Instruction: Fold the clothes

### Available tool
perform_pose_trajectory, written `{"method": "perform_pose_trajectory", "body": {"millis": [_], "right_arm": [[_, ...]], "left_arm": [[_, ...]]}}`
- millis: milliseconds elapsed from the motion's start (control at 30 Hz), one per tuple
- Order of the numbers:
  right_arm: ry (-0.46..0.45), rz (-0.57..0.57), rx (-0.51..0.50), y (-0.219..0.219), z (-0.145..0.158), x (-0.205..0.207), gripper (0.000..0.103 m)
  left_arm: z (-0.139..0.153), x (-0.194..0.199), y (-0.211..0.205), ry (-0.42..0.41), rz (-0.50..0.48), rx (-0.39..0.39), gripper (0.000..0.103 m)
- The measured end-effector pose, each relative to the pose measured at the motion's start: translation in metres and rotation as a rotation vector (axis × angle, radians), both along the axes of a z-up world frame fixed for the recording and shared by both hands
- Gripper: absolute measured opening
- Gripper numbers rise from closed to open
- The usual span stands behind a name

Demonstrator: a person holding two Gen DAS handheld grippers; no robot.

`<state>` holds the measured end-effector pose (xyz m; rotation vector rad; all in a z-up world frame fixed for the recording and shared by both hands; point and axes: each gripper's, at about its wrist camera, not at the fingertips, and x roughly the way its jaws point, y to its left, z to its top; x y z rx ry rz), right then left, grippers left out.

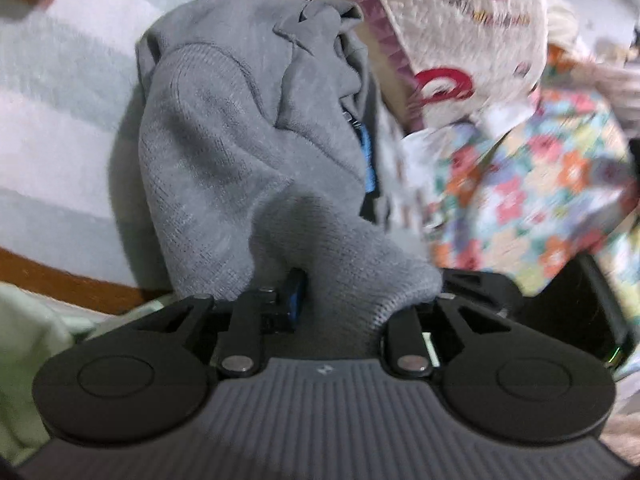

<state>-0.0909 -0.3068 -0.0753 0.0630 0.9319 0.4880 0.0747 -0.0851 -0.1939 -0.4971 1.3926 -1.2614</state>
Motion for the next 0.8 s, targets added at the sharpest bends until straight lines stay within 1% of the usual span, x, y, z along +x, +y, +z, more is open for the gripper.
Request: {"method": "perform_pose_trajectory", "body": {"millis": [33, 67, 133, 167, 267, 333, 367, 433, 467, 500, 533, 567, 600, 633, 700, 767, 800], "right_arm": [[-0.030, 0.024, -0.056, 0.008, 0.001, -0.002, 0.039], [-0.036, 0.003, -0.082, 0.011, 0.000, -0.002, 0.039], [-0.025, -0.081, -0.040, 0.002, -0.001, 0.001, 0.040], [-0.025, -0.115, 0.008, -0.007, 0.000, 0.001, 0.040], [-0.006, -0.177, 0.087, -0.026, -0.005, 0.003, 0.040], [0.001, -0.170, 0.033, -0.023, -0.008, 0.004, 0.040], [-0.011, -0.152, -0.023, -0.018, -0.009, 0.003, 0.040], [-0.050, -0.105, -0.140, -0.004, -0.011, 0.003, 0.041], [-0.073, -0.095, -0.192, 0.001, -0.014, 0.002, 0.040], [-0.095, -0.086, -0.243, 0.005, -0.016, 0.001, 0.040], [-0.118, -0.089, -0.291, 0.007, -0.020, 0.003, 0.040], [-0.137, -0.091, -0.314, 0.008, -0.023, 0.003, 0.040], [-0.156, -0.092, -0.334, 0.009, -0.026, 0.003, 0.028], [-0.163, -0.093, -0.313, 0.005, -0.025, 0.003, 0.019], [-0.174, -0.106, -0.235, -0.006, -0.019, -0.003, 0.017], [-0.190, -0.130, -0.145, -0.020, -0.008, -0.011, 0.016], [-0.196, -0.141, -0.092, -0.027, -0.002, -0.015, 0.016]], "left_arm": [[-0.002, 0.001, 0.001, 0.024, 0.006, -0.021, 0.018], [-0.001, 0.000, 0.002, 0.039, 0.007, -0.045, 0.018], [0.000, -0.001, 0.003, 0.069, 0.010, -0.094, 0.018], [0.001, -0.001, 0.003, 0.072, 0.008, -0.106, 0.018], [-0.002, -0.004, -0.003, 0.062, 0.000, -0.080, 0.018], [-0.001, -0.004, -0.006, 0.048, -0.003, -0.071, 0.018], [0.001, -0.005, -0.007, 0.036, -0.005, -0.076, 0.018], [0.004, -0.004, -0.006, 0.027, -0.009, -0.112, 0.018], [0.005, -0.004, -0.010, 0.029, -0.024, -0.143, 0.018], [0.007, -0.006, -0.013, 0.021, -0.032, -0.153, 0.018], [0.009, -0.008, -0.016, 0.013, -0.040, -0.162, 0.018], [0.011, -0.010, -0.019, 0.005, -0.047, -0.171, 0.018], [0.013, -0.011, -0.019, -0.009, -0.037, -0.168, 0.018], [0.014, -0.009, -0.016, -0.012, -0.012, -0.169, 0.018], [0.016, -0.004, -0.009, -0.022, 0.051, -0.168, 0.025], [0.019, 0.003, -0.002, -0.047, 0.117, -0.155, 0.052], [0.020, 0.006, 0.000, -0.063, 0.145, -0.144, 0.055]]}}
